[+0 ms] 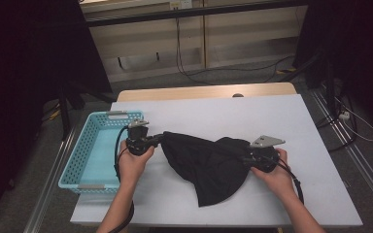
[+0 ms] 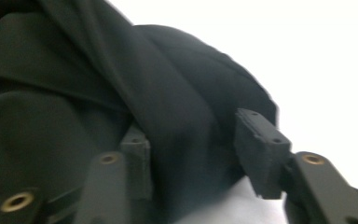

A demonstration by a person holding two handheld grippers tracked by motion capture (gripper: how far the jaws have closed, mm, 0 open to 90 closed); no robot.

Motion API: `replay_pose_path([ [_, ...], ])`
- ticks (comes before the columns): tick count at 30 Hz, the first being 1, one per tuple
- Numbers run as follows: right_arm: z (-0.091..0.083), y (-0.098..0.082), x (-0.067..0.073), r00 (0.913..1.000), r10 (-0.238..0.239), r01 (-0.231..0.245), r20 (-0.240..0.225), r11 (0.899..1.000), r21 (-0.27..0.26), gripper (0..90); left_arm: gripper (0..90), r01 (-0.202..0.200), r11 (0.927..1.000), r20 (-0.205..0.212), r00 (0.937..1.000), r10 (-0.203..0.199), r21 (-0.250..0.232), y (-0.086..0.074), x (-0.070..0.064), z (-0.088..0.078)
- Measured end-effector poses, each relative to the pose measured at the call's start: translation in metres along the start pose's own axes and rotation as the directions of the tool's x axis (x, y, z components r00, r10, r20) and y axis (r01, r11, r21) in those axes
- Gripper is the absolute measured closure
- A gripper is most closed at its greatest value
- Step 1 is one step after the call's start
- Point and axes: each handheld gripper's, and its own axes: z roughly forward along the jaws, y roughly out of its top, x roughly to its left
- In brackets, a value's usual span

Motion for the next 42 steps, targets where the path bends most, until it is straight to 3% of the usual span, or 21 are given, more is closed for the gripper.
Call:
replay_pose_path([
  [2,-0.006,0.000,-0.010,0.9986,0.030,-0.028,0.044,0.999,-0.029,60.3,87.3,-0.003,1.0000,0.003,1.0000,0.003,-0.001,0.000,0.000,0.000],
  [5,-0.012,-0.001,-0.018,0.9963,0.069,-0.065,0.051,0.996,-0.065,66.8,87.3,-0.010,0.9999,0.006,0.9999,0.010,0.000,0.000,0.000,0.000],
  [8,-0.017,-0.003,-0.025,0.9932,0.111,-0.108,0.034,0.990,-0.093,73.3,87.3,-0.009,1.0000,0.006,0.9999,0.009,0.002,0.000,0.000,0.001],
  [11,-0.018,-0.003,-0.027,0.9924,0.120,-0.117,0.025,0.988,-0.100,79.3,87.2,-0.003,1.0000,0.008,1.0000,0.003,0.000,0.000,0.001,0.002],
  [13,-0.019,-0.003,-0.029,0.9907,0.136,-0.136,-0.008,0.983,-0.122,84.2,87.3,0.002,1.0000,0.011,0.9999,-0.001,-0.005,-0.001,0.002,0.003],
  [17,-0.022,-0.002,-0.031,0.9869,0.156,-0.160,-0.040,0.975,-0.151,85.2,87.3,0.003,0.9999,0.016,0.9999,-0.003,-0.012,0.000,0.003,0.001],
  [18,-0.028,0.000,-0.034,0.9817,0.181,-0.188,-0.059,0.966,-0.175,85.3,87.3,0.001,0.9997,0.023,0.9997,0.000,-0.025,0.000,0.002,0.000],
  [19,-0.028,0.000,-0.034,0.9817,0.181,-0.188,-0.059,0.966,-0.175,85.3,87.2,0.001,0.9997,0.023,0.9997,0.000,-0.025,0.000,0.002,0.000],
  [21,-0.037,0.001,-0.039,0.9769,0.199,-0.211,-0.077,0.954,-0.214,85.3,87.3,-0.009,0.9991,0.036,0.9993,0.010,-0.042,0.001,0.002,-0.001],
  [26,-0.052,0.002,-0.043,0.9734,0.213,-0.228,-0.084,0.938,-0.261,85.8,87.2,-0.020,0.9982,0.050,0.9985,0.023,-0.056,0.005,-0.004,-0.001],
  [35,-0.056,0.005,-0.041,0.9751,0.209,-0.222,-0.073,0.935,-0.276,86.0,87.3,-0.026,0.9974,0.055,0.9980,0.030,-0.067,0.011,-0.004,-0.003],
  [39,-0.056,0.008,-0.040,0.9761,0.206,-0.217,-0.068,0.936,-0.277,86.0,87.3,-0.047,0.9966,0.051,0.9974,0.051,-0.068,0.011,-0.006,-0.004],
  [42,-0.054,0.010,-0.038,0.9760,0.206,-0.218,-0.070,0.938,-0.271,86.0,87.4,-0.036,0.9966,0.051,0.9979,0.040,-0.074,0.011,-0.004,-0.006],
])
